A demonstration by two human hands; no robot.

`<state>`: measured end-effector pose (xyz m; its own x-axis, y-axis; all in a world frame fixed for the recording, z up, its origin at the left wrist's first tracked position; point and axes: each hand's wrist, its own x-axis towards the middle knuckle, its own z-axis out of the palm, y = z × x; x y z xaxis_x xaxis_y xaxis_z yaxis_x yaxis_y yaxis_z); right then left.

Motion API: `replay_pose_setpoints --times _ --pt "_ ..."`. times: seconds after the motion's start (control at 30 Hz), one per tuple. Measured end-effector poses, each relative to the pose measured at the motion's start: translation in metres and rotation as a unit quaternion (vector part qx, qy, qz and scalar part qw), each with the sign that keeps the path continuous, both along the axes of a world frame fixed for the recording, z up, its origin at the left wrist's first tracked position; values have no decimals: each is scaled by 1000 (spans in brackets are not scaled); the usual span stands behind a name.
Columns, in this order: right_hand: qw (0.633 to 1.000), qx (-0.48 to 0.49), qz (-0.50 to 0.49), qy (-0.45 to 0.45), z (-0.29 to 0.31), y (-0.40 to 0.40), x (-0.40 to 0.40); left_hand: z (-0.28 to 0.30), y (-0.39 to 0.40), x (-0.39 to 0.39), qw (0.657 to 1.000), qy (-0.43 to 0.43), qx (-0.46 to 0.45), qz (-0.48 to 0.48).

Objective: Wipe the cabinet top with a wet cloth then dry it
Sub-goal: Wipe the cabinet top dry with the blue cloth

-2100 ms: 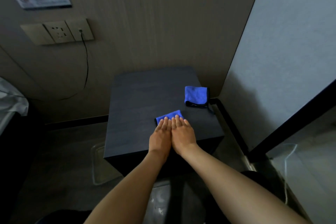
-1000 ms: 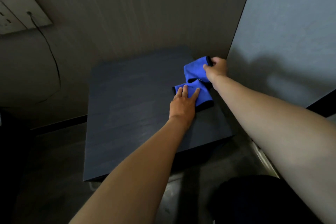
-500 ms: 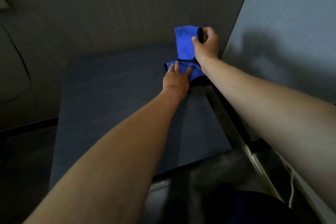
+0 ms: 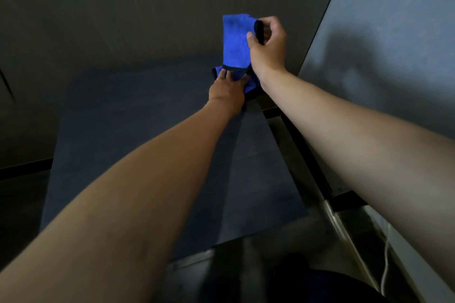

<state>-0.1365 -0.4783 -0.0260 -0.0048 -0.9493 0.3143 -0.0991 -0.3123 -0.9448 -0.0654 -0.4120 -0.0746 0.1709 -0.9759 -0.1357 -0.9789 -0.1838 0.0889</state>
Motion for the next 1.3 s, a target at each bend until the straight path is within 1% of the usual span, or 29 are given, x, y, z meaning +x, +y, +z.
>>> replay_pose_setpoints --times 0.17,0.27,0.6,0.77,0.87,0.93,1.0,1.1,1.23,1.3 --pt "1000 23 11 2 8 13 -4 3 32 -13 1000 -9 14 -1" --pt "998 61 17 -8 13 24 -9 6 59 -25 1000 -6 18 -3" --pt "984 171 42 -18 11 61 -14 0 148 -63 999 19 -15 -35" --pt "971 229 68 11 2 61 -13 -5 184 -72 998 29 -26 -53" --pt "958 266 94 54 -8 58 -14 -7 199 -73 997 31 -34 -64" --pt "953 268 99 105 -16 56 -16 -9 207 -75 996 30 -35 -71" --pt "953 257 85 136 -21 55 -18 -11 210 -75 996 33 -36 -73" --pt "957 238 66 151 -26 50 -22 -14 210 -73 996 40 -29 -70" --pt "958 221 37 177 -35 43 -26 -17 214 -79 995 56 -67 -51" --pt "959 213 20 185 -38 41 -25 -17 215 -83 995 54 -70 -46"
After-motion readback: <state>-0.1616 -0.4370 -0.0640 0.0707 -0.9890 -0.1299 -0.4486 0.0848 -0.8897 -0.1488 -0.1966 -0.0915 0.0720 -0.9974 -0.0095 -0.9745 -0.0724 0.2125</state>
